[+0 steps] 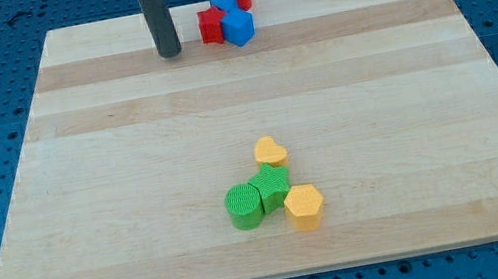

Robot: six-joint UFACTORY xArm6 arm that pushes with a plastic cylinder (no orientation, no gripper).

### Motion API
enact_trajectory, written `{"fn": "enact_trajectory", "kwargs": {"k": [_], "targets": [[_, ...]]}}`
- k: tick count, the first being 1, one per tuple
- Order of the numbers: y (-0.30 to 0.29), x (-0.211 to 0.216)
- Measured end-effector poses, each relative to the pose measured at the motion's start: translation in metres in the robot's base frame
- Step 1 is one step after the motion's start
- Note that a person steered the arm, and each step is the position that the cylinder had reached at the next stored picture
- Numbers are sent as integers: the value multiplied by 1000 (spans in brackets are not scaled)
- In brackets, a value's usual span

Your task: Nudge the blue cube right a bit

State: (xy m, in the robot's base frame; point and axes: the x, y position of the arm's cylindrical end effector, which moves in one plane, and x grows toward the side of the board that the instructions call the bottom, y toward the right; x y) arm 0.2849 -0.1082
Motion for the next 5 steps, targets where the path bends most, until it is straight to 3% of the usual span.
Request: {"fn": "enact_trajectory", "kwargs": {"k": [2,5], "targets": [[-2,52],[-1,58]]}}
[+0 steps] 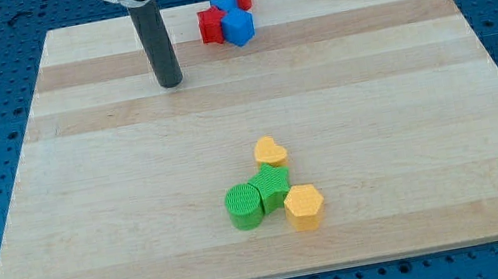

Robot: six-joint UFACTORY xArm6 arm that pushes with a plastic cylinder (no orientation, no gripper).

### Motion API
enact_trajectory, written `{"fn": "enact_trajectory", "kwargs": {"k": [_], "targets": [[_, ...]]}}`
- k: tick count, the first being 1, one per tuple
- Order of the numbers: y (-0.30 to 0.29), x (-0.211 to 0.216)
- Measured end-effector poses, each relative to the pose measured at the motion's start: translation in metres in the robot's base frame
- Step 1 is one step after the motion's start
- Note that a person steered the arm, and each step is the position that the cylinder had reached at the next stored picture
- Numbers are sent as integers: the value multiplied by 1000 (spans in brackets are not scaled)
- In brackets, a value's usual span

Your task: Nudge the blue cube right a bit

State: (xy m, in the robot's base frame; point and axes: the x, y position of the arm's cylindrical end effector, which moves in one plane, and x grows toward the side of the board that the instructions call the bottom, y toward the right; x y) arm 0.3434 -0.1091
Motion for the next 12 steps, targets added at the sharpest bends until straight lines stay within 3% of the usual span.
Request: {"fn": "enact_trajectory", "kwargs": {"k": [2,6,9,11,12], "targets": [[-9,0],[-8,-98],[-7,-113],[10,3],[28,3]]}}
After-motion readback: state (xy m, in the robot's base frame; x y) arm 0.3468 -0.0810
